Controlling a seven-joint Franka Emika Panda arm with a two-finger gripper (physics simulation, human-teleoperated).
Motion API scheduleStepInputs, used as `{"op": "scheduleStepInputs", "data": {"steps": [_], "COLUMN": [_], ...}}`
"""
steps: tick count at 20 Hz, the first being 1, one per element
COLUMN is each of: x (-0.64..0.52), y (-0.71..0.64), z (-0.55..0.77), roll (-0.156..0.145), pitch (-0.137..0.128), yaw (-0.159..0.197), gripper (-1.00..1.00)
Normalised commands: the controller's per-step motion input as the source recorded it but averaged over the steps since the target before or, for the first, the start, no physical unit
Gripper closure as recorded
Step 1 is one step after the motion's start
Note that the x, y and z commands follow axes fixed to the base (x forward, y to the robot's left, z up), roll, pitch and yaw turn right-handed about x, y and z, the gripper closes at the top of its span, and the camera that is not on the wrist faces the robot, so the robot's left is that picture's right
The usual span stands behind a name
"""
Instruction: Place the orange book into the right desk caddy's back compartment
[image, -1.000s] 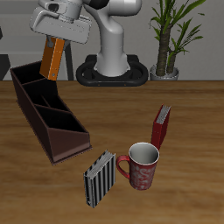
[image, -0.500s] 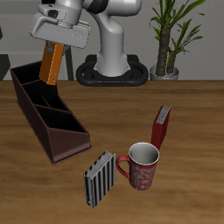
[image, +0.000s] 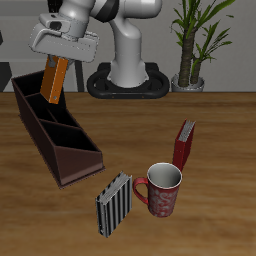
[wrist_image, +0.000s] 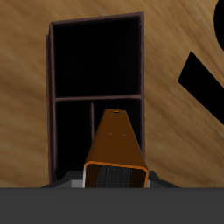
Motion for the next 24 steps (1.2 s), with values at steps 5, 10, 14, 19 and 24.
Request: {"op": "scheduleStepInputs", "data": {"steps": [5,10,14,19,24], "x": [0.05,0.01,0.02,0.06,0.16], "y": [-0.05,-0.13,-0.14,-0.07,-0.08], "z": [-0.08,0.02,0.03,-0.13,-0.14], "roll": [-0.008,-0.023,-0.026,-0.003,-0.015], "pitch": [0.004,-0.005,-0.008,0.015,0.016], "yaw": [0.009,-0.017,-0.025,-0.009,-0.013], "gripper": [1.0,1.0,1.0,1.0,1.0]}}
